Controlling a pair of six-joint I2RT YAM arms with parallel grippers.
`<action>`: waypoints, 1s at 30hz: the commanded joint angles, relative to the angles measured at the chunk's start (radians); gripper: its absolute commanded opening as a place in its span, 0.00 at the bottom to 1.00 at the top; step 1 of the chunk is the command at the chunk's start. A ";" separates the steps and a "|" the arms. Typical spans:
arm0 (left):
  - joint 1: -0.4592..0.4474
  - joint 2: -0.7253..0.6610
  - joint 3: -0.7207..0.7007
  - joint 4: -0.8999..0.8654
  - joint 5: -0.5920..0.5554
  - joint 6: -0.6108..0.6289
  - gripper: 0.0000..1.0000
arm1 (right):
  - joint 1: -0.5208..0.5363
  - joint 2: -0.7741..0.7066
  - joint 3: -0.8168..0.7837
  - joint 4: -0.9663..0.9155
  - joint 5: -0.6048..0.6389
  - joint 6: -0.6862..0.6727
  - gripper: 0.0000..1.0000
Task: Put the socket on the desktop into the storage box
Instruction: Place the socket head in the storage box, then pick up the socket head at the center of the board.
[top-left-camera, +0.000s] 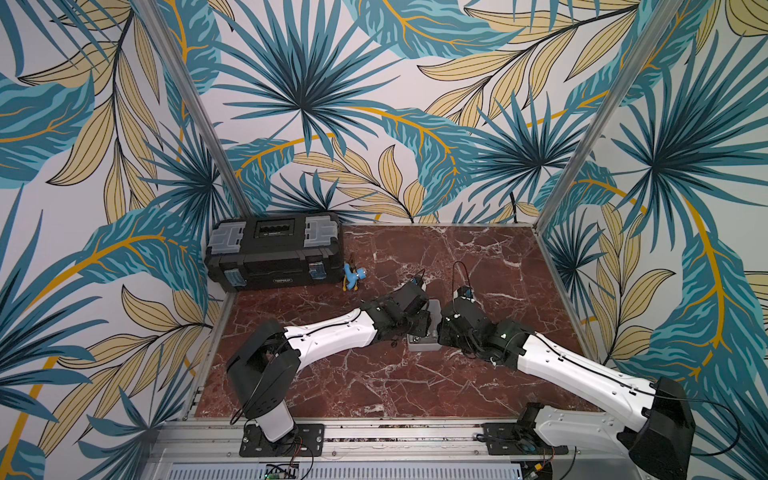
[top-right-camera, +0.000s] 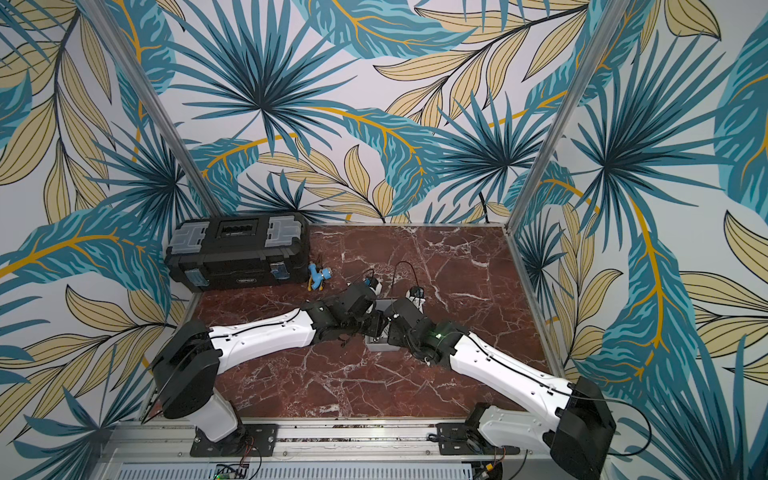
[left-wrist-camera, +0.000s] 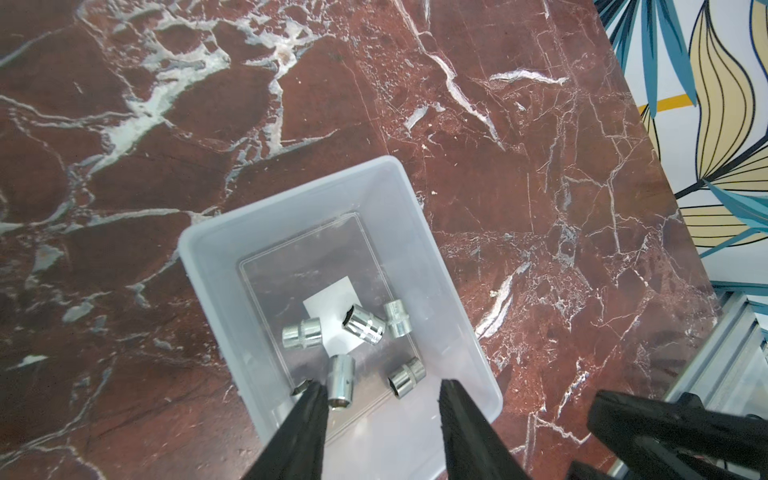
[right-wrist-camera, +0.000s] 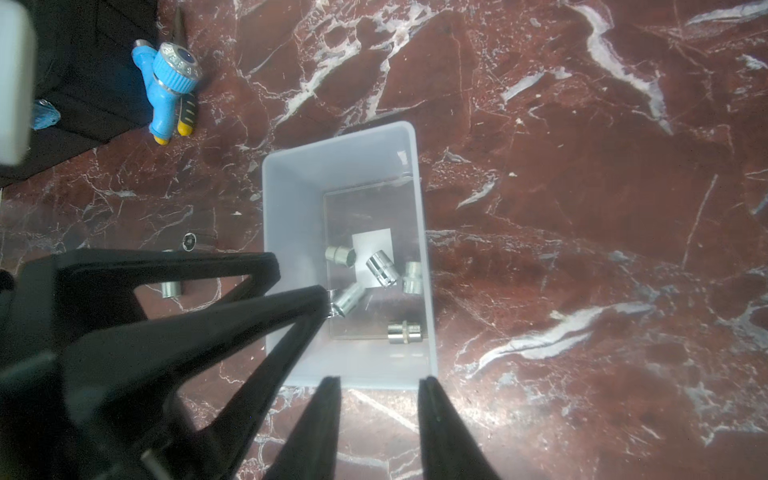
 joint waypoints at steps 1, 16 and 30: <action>-0.004 -0.036 0.027 0.015 -0.013 0.010 0.49 | -0.002 0.010 -0.009 -0.016 -0.008 -0.008 0.36; 0.074 -0.320 -0.218 -0.051 -0.190 -0.051 0.47 | -0.003 0.053 0.010 -0.016 -0.004 -0.026 0.50; 0.084 -0.110 -0.198 -0.108 -0.112 -0.141 0.47 | -0.003 0.038 -0.002 -0.006 -0.024 -0.030 0.46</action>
